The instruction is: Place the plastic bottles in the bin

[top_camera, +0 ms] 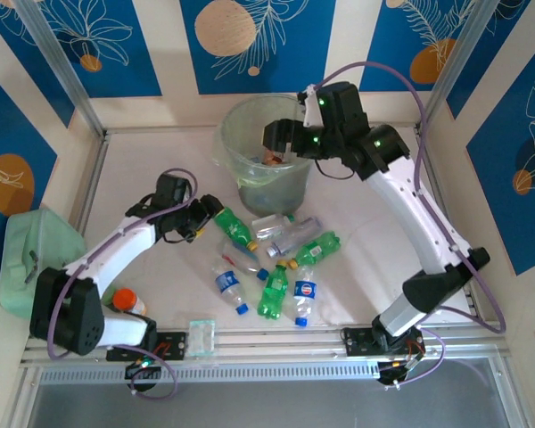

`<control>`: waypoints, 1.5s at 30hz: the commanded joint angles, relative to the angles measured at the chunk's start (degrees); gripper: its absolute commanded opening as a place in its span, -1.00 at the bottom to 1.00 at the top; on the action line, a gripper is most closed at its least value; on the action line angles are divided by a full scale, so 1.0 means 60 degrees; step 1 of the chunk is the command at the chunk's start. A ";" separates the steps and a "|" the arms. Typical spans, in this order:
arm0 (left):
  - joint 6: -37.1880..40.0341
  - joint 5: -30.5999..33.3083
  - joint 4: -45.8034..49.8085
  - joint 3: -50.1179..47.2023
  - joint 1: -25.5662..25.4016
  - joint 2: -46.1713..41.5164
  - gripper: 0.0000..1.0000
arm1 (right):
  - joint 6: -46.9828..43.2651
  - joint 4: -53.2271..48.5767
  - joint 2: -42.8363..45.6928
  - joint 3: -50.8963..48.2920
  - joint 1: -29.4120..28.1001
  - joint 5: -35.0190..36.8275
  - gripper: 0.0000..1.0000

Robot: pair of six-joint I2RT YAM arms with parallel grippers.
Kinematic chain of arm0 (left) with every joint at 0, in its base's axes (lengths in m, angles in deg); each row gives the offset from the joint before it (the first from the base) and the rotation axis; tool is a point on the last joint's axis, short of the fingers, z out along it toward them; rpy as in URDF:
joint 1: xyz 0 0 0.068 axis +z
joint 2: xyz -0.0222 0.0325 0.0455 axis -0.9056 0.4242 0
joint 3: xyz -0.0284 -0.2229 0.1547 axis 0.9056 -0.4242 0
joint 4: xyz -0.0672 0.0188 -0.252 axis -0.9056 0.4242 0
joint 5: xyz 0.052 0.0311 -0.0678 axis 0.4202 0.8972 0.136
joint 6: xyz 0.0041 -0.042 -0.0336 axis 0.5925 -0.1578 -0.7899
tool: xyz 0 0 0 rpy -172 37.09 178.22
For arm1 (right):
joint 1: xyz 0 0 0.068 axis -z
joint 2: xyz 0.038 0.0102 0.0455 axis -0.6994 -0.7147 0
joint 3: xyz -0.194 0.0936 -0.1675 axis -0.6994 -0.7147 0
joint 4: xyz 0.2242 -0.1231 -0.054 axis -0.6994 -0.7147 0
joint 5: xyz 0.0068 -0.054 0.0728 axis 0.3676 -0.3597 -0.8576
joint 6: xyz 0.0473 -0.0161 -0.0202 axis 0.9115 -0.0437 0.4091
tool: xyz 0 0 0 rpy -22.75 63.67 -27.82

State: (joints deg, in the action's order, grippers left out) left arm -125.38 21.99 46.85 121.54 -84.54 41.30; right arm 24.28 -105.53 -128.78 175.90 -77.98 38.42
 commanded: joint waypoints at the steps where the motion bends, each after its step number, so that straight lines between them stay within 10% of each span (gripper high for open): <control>1: -0.0242 0.0223 -0.0527 -0.0030 -0.0122 0.0534 0.59 | 0.0002 0.0533 0.0553 -0.0869 -0.0636 0.0186 0.57; 23: -0.0515 0.0223 -0.1480 0.1080 -0.0404 0.3429 0.57 | 0.0522 0.1062 0.1580 -0.3046 -0.2096 0.0592 0.60; 45: -0.0486 -0.0158 -0.1797 0.1613 -0.0263 0.3718 0.13 | 0.0523 0.0985 0.1694 -0.3159 -0.2350 0.0943 0.59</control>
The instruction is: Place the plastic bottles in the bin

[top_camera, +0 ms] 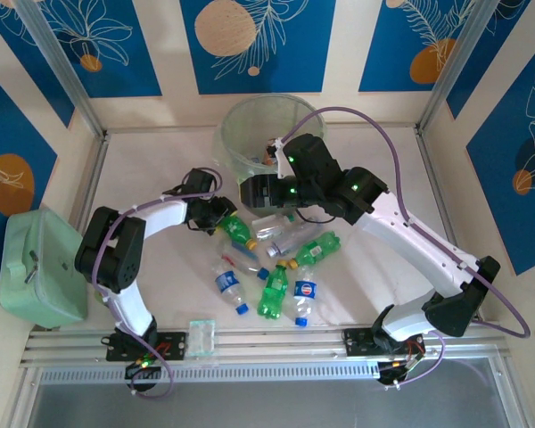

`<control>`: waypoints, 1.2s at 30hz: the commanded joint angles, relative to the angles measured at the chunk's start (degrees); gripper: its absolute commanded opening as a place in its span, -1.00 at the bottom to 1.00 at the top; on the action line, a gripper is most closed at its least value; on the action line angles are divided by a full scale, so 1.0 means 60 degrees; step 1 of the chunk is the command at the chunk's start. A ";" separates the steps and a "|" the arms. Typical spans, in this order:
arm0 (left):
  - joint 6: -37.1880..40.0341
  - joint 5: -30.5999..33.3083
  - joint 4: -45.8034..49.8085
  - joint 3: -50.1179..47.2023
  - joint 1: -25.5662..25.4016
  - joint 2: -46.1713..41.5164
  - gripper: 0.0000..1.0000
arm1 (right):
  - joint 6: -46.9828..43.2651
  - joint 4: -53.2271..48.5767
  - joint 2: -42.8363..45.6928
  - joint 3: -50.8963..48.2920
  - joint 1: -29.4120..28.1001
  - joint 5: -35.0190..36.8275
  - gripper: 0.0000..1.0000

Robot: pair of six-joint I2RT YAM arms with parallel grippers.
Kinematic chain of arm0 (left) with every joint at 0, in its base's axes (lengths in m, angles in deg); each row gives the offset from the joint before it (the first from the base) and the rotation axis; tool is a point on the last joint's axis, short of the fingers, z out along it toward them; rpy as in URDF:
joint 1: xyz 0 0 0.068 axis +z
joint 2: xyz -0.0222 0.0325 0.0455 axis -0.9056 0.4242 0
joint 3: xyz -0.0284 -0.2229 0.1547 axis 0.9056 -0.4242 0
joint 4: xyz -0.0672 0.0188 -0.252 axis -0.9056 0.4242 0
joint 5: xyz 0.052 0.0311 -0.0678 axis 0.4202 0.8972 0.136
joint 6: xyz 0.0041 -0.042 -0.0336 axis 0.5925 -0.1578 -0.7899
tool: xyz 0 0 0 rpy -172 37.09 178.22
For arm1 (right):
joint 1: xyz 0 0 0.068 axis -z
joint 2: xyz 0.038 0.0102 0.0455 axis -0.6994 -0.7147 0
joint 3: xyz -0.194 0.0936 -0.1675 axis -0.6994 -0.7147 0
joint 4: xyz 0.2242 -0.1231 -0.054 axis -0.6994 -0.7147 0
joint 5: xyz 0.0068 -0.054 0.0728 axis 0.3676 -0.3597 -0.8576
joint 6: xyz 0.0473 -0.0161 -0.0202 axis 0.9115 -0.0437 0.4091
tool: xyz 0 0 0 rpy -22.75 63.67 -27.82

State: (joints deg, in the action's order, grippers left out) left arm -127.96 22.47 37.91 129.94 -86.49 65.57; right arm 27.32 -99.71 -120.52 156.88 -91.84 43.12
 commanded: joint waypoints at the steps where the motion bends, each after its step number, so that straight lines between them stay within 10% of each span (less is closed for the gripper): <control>1: -0.0112 -0.0333 -0.0446 0.0188 0.0107 -0.0478 0.11 | 0.0016 0.0016 0.0334 -0.0002 -0.0044 0.0175 0.59; 20: -0.0988 -0.2130 -0.2836 -0.0981 0.0995 -0.5130 0.06 | -0.0277 -0.0166 0.0147 0.0600 0.0103 -0.0396 0.62; 36: -0.2983 -0.4431 -0.7309 -0.1337 0.1369 -0.5738 0.06 | -0.0395 -0.0474 -0.0509 0.1106 0.0127 -0.1627 0.56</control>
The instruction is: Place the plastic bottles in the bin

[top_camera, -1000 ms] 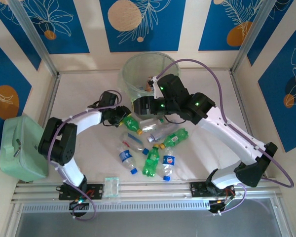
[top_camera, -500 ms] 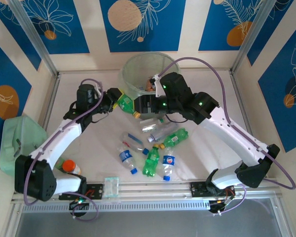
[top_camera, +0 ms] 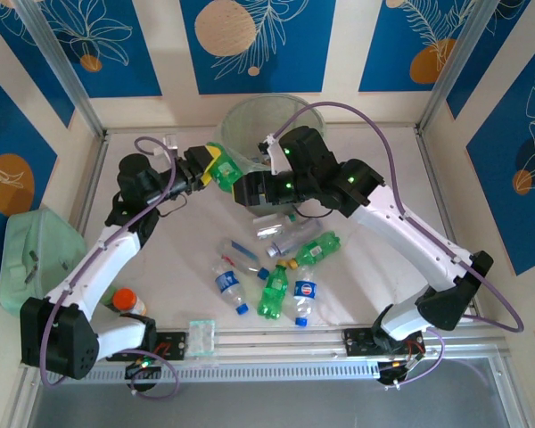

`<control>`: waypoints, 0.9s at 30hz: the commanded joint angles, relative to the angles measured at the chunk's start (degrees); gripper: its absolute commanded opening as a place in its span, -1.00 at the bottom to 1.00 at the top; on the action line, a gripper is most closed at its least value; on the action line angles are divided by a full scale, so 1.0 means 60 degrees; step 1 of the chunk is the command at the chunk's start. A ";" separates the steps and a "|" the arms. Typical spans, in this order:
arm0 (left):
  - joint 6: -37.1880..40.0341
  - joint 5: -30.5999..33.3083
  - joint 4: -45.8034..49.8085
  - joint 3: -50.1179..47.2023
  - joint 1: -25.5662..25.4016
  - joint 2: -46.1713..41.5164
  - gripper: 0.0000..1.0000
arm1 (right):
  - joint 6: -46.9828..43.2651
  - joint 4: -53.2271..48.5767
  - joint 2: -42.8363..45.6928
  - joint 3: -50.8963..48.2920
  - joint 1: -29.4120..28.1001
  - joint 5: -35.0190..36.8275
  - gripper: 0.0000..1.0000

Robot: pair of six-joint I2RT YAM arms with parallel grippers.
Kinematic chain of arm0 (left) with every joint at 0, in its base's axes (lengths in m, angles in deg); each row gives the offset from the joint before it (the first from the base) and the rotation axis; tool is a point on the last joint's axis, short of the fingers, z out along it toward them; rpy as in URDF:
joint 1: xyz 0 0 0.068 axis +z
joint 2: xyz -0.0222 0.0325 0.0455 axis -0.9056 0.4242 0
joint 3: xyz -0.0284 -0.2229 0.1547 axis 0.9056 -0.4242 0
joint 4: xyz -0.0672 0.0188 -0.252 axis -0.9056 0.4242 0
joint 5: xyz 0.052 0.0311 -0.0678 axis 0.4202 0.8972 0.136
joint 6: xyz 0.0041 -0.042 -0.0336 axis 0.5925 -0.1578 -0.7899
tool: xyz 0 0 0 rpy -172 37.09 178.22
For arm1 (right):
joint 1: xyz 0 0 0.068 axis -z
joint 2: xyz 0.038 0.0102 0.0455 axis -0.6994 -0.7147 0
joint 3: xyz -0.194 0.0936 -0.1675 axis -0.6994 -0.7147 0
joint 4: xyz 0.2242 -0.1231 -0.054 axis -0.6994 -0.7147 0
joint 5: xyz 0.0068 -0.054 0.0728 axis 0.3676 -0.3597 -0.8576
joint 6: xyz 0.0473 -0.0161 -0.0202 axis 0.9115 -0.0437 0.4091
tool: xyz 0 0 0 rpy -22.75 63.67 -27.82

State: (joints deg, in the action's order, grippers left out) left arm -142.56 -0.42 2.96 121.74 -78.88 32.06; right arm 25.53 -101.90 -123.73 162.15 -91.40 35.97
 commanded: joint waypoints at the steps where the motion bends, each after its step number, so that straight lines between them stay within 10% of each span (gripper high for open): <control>1: -0.0665 -0.0691 -0.1703 0.0054 0.0097 -0.0109 0.06 | -0.0092 -0.0116 0.0026 0.0227 0.0045 -0.0442 0.54; 24: -0.1351 -0.0924 -0.2851 -0.0205 0.0093 0.0142 0.07 | -0.0066 0.0094 -0.0208 0.0341 -0.0012 -0.0670 -0.45; 27: -0.1256 -0.0843 -0.2726 -0.0220 0.0103 0.0109 0.47 | -0.0066 0.0095 -0.0166 0.0371 -0.0014 -0.0613 -0.54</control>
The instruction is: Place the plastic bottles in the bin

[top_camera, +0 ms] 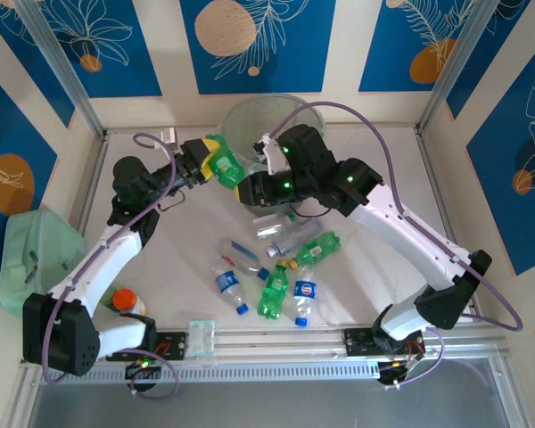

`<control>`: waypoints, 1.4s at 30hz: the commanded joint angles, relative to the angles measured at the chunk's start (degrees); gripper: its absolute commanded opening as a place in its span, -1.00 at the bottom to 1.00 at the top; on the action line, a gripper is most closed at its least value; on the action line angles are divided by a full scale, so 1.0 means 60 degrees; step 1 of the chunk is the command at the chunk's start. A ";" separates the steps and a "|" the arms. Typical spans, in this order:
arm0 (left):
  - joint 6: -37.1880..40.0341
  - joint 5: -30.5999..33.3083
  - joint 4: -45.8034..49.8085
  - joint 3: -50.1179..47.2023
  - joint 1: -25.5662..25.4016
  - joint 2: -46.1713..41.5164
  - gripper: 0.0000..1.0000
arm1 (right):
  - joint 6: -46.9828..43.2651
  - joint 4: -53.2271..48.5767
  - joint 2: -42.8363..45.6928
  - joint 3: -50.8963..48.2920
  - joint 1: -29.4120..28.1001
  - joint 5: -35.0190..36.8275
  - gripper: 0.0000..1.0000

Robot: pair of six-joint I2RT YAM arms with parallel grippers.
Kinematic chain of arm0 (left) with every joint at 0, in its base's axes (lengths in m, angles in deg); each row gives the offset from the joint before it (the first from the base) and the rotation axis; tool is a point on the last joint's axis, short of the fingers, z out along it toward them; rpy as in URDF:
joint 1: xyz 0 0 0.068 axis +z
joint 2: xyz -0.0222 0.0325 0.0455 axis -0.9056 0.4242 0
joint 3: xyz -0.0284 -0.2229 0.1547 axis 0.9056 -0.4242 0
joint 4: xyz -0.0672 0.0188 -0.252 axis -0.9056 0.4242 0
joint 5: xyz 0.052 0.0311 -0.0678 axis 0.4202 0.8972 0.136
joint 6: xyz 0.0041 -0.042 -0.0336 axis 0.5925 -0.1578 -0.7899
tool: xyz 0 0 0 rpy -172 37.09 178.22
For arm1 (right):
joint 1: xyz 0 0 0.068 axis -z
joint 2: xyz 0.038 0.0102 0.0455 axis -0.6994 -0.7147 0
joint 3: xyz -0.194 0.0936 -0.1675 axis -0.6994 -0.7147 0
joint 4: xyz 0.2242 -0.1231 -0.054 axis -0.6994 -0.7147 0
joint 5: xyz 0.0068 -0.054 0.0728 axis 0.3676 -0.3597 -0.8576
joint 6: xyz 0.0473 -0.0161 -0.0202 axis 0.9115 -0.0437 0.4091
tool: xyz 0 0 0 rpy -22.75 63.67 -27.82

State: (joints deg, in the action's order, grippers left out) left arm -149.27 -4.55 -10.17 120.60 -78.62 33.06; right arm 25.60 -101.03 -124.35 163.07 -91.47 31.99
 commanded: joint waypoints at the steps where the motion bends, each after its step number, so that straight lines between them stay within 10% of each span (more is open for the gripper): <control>1: -0.0070 -0.0092 -0.0513 -0.0063 0.0059 -0.0116 0.61 | -0.0085 -0.0052 -0.0069 0.0245 -0.0006 0.0088 -0.55; 4: 0.0528 0.0123 0.0351 0.0044 0.0056 -0.0408 1.00 | -0.0121 -0.0115 -0.0062 0.0411 0.0012 0.0440 -0.58; 18: 0.4406 0.2082 0.7071 0.0966 0.0051 -0.1790 0.94 | -0.0070 -0.0837 -0.0845 0.2438 0.1417 0.1659 -0.58; 36: 0.4335 0.2708 0.8960 -0.0369 0.0034 -0.2069 0.61 | -0.0077 -0.2844 -0.3343 0.5197 0.2121 0.2645 -0.55; 42: 0.4305 0.2846 0.9223 -0.0469 0.0039 -0.1944 0.61 | -0.0136 -0.3139 -0.3915 0.5727 0.2150 0.2718 -0.12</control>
State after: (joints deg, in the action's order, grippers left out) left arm -124.68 11.34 43.42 118.37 -78.62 21.83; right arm 25.27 -117.59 -146.64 194.69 -78.86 47.38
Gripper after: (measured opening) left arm 0.805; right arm 0.425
